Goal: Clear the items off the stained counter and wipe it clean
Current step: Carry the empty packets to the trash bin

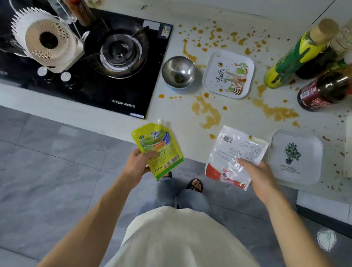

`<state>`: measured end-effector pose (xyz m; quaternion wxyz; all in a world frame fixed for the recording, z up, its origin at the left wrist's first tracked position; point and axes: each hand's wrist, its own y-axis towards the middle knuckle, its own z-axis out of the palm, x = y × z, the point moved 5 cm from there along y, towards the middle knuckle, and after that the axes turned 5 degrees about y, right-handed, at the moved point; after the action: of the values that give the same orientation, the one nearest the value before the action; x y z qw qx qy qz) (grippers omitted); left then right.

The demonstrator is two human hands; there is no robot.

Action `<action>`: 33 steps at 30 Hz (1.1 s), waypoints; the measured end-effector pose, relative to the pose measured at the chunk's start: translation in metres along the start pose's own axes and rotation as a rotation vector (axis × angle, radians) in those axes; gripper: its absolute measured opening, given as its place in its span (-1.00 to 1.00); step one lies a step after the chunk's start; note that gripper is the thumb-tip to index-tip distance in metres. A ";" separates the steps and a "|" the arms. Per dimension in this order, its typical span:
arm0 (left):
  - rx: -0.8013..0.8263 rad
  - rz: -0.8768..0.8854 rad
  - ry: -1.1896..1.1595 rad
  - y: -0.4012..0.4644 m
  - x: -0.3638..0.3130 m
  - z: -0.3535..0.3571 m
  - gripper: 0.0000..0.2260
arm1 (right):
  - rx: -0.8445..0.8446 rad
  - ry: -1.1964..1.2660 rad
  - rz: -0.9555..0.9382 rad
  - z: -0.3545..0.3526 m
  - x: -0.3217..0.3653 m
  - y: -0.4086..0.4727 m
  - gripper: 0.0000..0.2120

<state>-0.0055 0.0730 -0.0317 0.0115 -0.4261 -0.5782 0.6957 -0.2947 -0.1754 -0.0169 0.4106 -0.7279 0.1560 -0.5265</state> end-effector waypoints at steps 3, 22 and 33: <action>-0.072 -0.011 -0.070 -0.018 0.033 -0.034 -0.85 | 0.067 -0.089 0.002 0.015 -0.005 -0.006 -0.79; -0.666 -0.248 -0.292 -0.147 0.268 -0.243 -0.93 | 0.561 -1.017 -0.291 0.328 -0.030 -0.059 -0.69; -0.777 -0.235 -0.496 -0.148 0.251 -0.356 -0.83 | 0.569 -1.370 -0.485 0.461 -0.034 -0.070 -0.66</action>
<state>-0.0200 0.5329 -0.0456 -0.2084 -0.1517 -0.8252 0.5025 0.0897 0.0894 -0.0350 0.4596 -0.7714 -0.4368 -0.0544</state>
